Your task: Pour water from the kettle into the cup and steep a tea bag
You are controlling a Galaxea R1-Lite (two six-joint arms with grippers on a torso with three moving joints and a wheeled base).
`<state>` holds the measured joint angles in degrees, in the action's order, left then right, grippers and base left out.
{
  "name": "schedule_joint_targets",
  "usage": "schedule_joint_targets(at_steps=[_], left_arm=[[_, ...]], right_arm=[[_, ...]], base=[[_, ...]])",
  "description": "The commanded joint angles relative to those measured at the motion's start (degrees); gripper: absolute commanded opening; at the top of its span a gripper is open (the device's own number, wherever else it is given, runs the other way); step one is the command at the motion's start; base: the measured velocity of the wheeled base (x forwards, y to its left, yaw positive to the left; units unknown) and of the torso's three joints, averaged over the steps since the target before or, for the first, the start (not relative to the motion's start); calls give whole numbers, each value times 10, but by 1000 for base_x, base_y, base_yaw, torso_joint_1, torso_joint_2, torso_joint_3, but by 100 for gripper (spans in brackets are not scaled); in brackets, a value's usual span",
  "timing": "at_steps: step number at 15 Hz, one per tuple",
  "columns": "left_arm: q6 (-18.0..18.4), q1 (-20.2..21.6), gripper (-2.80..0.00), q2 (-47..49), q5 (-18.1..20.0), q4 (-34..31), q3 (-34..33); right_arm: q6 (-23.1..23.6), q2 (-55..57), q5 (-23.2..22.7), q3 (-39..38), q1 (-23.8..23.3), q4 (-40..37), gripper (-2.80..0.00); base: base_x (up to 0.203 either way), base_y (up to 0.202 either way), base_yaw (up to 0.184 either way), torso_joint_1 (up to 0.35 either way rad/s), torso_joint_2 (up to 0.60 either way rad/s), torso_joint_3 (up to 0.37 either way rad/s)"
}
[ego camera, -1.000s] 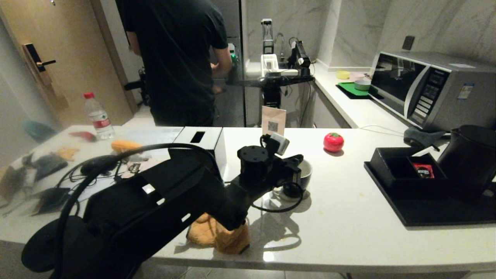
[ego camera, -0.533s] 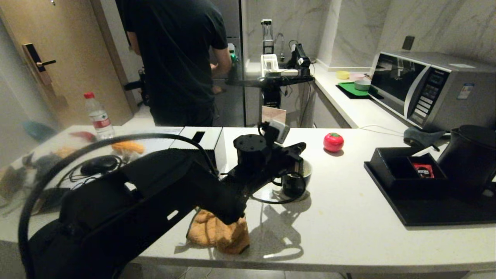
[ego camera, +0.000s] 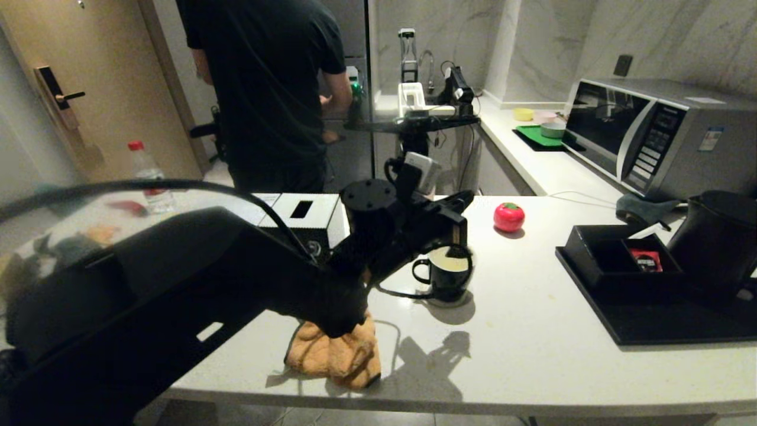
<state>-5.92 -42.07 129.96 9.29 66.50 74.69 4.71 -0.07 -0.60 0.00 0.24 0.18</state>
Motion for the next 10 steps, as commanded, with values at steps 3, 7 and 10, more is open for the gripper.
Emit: schedule_joint_targets(at_steps=[3, 7, 10], left_arm=[[-1, 1, -280, -42, 1, 4, -10], [-1, -1, -280, -39, 1, 6, -10], [0, 1, -280, -24, 1, 8, -7]], right_arm=[[0, 1, 0, 0, 0, 0, -280], [0, 1, 0, 0, 0, 0, -280], [0, 1, 0, 0, 0, 0, -280]], base=[[0, 0, 0, 0, 0, 0], [0, 0, 0, 0, 0, 0], [0, 0, 0, 0, 0, 0]])
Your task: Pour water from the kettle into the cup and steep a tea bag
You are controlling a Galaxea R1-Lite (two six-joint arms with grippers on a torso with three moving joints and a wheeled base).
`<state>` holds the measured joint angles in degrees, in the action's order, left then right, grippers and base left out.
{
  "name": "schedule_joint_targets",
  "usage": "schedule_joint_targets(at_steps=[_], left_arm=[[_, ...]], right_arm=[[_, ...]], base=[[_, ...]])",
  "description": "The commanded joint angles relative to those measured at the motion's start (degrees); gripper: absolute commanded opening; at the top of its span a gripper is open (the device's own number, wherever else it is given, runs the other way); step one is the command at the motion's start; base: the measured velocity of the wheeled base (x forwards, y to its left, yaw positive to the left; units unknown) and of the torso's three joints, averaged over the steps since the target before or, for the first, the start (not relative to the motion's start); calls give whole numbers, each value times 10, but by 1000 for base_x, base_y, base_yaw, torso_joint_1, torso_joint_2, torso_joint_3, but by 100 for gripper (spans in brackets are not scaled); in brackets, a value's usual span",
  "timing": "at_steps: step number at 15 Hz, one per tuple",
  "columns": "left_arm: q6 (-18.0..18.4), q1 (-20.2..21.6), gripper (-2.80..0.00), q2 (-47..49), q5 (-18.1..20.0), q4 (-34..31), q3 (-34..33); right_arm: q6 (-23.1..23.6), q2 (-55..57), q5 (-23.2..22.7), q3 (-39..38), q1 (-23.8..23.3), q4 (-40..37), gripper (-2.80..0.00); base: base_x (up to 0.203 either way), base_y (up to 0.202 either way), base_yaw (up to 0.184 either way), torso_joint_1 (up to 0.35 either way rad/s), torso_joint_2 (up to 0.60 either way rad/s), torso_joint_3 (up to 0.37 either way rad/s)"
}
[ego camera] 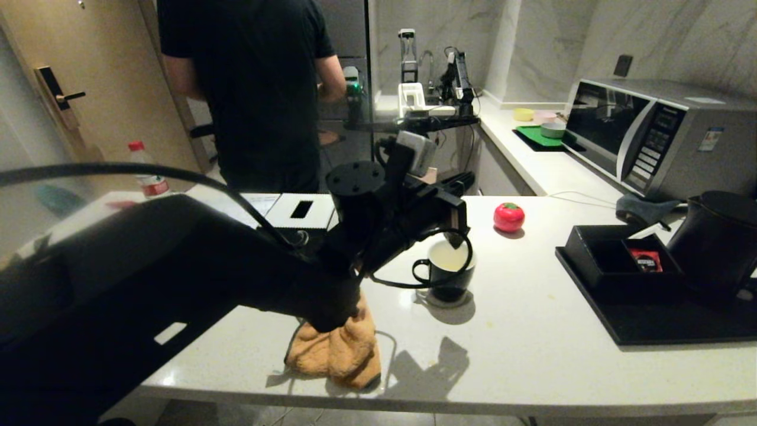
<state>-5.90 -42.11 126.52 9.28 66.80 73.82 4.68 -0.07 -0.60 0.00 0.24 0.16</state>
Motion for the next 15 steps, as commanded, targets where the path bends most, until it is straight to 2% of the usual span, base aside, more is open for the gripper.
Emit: schedule_joint_targets(at_steps=[1, 5, 15], left_arm=[[0, 2, -280, 20, 1, 13, 3], [0, 3, -280, 66, 1, 68, 5], [0, 19, -280, 129, 1, 83, 5]], right_arm=[[1, 1, 0, 0, 0, 0, -280], [1, 1, 0, 0, 0, 0, -280], [1, 1, 0, 0, -1, 0, -280]], base=[[0, 0, 0, 0, 0, 0], [0, 0, 0, 0, 0, 0], [0, 0, 0, 0, 0, 0]])
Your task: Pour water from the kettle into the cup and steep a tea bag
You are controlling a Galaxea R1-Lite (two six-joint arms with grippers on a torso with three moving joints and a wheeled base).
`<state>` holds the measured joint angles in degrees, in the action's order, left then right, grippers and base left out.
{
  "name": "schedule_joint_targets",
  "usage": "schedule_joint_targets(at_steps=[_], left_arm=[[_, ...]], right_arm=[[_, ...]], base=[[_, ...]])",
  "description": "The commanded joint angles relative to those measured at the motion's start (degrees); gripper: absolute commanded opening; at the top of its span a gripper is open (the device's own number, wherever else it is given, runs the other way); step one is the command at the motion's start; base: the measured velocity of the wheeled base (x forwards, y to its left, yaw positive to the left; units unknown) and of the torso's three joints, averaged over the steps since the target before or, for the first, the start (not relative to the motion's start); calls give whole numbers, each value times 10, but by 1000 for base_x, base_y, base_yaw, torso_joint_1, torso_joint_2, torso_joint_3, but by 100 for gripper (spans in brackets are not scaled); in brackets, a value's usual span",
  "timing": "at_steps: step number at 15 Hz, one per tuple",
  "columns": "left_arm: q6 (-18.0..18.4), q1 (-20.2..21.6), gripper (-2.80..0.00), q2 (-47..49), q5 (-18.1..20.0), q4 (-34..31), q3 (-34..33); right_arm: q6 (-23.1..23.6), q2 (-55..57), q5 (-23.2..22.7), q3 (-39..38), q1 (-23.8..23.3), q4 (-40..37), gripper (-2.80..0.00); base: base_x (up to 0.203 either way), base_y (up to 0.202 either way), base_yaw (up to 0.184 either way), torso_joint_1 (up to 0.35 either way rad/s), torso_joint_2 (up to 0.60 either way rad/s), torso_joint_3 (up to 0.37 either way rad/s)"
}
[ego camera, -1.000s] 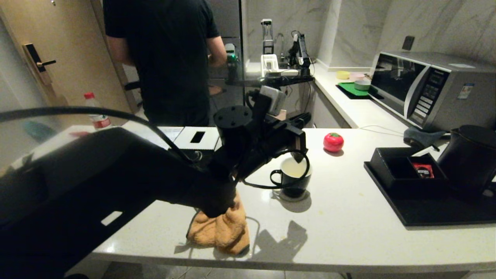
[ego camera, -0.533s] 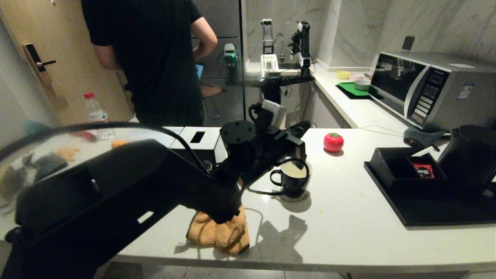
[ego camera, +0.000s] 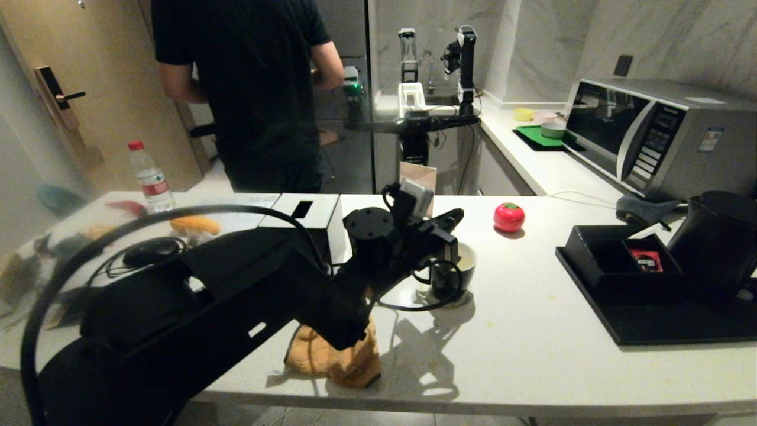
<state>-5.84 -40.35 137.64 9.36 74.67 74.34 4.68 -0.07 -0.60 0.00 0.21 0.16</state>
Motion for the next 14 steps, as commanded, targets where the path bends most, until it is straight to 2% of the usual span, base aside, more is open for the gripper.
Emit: schedule_joint_targets(at_steps=[1, 6, 14], left_arm=[[0, 1, -280, 20, 0, 5, 0], [0, 1, -280, 46, 0, 33, -1], [-2, 4, -280, 55, 1, 29, 2]], right_arm=[[1, 1, 0, 0, 0, 0, -280], [1, 1, 0, 0, 1, 0, -280], [0, 1, 0, 0, 1, 0, -280]], base=[[0, 0, 0, 0, 0, 0], [0, 0, 0, 0, 0, 0], [0, 0, 0, 0, 0, 0]])
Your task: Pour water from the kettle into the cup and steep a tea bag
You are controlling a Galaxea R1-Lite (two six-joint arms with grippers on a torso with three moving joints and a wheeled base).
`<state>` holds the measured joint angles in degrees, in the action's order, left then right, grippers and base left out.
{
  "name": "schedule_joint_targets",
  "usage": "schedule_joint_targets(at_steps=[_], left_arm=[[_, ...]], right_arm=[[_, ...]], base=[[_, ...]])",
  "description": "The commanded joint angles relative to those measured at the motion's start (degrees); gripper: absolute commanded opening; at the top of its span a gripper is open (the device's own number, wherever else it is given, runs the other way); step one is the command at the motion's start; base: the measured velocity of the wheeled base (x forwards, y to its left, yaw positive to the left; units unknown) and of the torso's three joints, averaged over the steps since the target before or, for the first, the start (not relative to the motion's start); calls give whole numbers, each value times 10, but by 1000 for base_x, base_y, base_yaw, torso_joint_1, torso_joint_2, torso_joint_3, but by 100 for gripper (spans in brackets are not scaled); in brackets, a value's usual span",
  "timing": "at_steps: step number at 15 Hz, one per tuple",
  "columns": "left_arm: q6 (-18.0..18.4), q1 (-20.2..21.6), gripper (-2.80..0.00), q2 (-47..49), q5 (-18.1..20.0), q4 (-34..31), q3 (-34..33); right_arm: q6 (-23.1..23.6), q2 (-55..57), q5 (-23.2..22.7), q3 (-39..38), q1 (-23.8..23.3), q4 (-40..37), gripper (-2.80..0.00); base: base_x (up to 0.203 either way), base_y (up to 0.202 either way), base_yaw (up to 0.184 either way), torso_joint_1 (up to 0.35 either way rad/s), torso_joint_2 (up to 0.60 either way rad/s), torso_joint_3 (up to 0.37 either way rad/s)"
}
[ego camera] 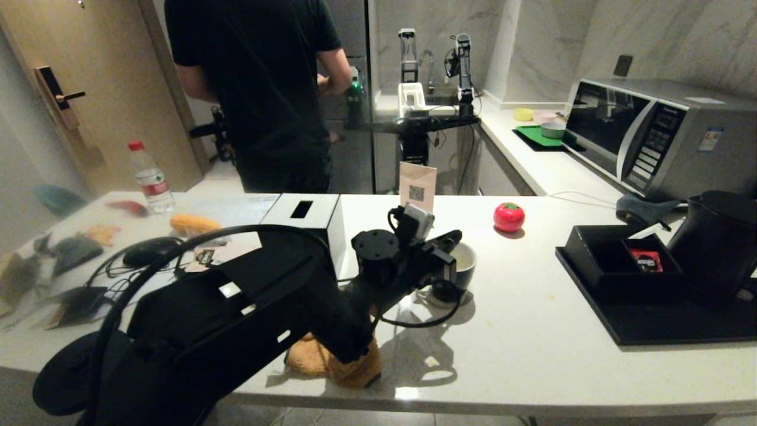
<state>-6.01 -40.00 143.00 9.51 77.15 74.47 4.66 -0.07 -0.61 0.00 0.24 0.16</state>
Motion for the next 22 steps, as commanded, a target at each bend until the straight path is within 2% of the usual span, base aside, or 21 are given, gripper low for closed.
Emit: schedule_joint_targets(at_steps=[1, 10, 16, 22], left_arm=[[-1, 1, -280, 2, 0, 5, 1], [0, 0, -280, 10, 0, -3, 61], [2, -1, -280, -28, -2, -6, 58], [2, -5, -280, -56, -2, -50, 58]], right_arm=[[1, 1, 0, 0, 0, 0, -280], [1, 1, 0, 0, 0, 0, -280], [1, 1, 0, 0, 0, 0, -280], [1, 1, 0, 0, 0, 0, -280]], base=[[0, 0, 0, 0, 0, 0], [0, 0, 0, 0, 0, 0], [0, 0, 0, 0, 0, 0], [0, 0, 0, 0, 0, 0]])
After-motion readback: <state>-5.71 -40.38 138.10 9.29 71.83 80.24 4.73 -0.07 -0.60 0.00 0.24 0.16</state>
